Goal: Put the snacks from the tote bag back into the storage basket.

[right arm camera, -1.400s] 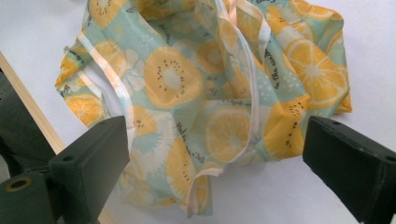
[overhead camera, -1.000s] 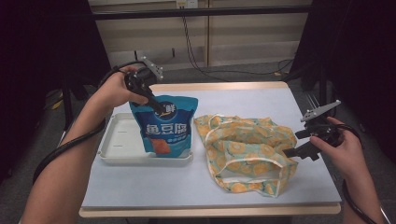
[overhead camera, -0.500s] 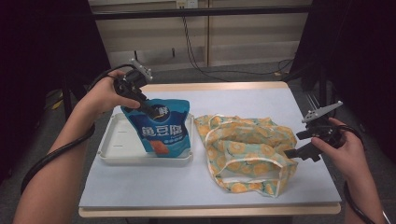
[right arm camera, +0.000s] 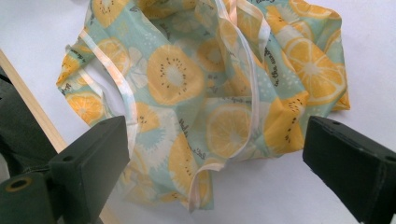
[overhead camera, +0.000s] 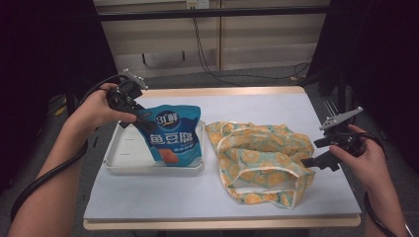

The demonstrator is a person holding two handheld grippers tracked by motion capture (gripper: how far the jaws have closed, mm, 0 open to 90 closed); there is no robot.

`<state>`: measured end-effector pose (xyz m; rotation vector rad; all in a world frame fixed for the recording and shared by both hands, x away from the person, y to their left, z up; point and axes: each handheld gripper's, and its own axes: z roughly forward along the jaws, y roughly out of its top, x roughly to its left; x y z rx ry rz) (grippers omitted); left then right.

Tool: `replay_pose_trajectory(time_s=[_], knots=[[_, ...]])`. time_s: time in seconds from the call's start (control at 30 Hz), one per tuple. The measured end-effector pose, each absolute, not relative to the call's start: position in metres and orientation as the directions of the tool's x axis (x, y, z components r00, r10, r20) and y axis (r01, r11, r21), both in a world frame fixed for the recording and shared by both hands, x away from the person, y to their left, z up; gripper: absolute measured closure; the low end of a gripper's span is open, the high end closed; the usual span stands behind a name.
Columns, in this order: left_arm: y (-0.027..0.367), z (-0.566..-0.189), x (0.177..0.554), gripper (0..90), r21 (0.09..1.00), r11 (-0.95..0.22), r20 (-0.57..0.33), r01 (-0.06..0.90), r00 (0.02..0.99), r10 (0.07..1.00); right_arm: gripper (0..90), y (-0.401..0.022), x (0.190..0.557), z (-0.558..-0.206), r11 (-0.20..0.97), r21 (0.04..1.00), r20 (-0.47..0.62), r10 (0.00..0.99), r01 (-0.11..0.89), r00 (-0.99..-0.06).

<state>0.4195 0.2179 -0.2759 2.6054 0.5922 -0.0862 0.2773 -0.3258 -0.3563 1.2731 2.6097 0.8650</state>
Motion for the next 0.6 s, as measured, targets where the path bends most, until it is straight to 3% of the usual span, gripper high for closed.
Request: replay_pose_trajectory(time_s=[0.6], knots=[[0.248, -0.284, 0.402, 7.6, 0.468, -0.748, -0.116, 0.47, 0.872, 0.475, 6.9, -0.329, 0.276, -0.356, 0.483, 0.537, 0.136, 0.759, 0.692, -0.636]])
